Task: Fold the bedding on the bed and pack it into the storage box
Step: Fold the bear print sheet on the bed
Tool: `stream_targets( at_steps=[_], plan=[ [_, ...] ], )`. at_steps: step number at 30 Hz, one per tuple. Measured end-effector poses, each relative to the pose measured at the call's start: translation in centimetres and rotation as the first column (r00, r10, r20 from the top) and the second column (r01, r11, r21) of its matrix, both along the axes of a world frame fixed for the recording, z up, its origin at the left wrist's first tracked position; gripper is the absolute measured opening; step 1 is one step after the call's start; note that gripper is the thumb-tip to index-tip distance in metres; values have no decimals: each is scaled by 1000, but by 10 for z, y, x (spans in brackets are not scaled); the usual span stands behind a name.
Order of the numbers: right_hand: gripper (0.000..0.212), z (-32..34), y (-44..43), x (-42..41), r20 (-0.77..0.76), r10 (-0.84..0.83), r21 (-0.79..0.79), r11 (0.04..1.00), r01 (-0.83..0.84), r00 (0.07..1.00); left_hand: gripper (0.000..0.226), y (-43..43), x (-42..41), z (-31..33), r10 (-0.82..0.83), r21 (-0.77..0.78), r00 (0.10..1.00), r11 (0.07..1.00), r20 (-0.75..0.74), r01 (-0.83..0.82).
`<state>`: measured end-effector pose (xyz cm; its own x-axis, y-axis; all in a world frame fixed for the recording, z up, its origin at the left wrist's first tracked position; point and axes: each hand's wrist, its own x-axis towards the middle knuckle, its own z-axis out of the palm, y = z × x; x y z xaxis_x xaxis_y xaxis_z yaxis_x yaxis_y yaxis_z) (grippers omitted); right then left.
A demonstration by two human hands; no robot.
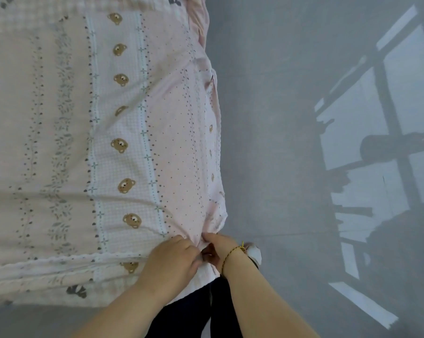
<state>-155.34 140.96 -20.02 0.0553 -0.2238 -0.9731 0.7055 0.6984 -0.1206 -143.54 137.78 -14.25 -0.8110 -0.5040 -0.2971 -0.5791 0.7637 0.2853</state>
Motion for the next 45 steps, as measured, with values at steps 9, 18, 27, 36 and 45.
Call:
stream_targets(
  at_steps=[9, 18, 27, 36, 45],
  plan=[
    [11, 0, 24, -18, -151, 112, 96, 991, -98, 982, 36, 6, 15, -15, -58, -239, 996, 970, -63, 41],
    [15, -13, 52, -50, -294, 163, 79, 986, -146, 942, 49, -3, -36, -23, -252, 1, 846, 958, 470, 285],
    [12, -15, 64, -158, -265, 356, 24, 931, -363, 896, 28, -23, -90, -46, -196, 116, 590, 978, 783, 171],
    [29, -28, 27, -161, 14, 364, 11, 931, -364, 931, 42, -31, -109, -20, 478, 35, 744, 830, 466, -556],
    [46, -2, -57, -129, 315, -289, -95, 938, 333, 904, 26, 2, -105, 29, 830, 247, 557, 535, 25, -808]
  ],
)
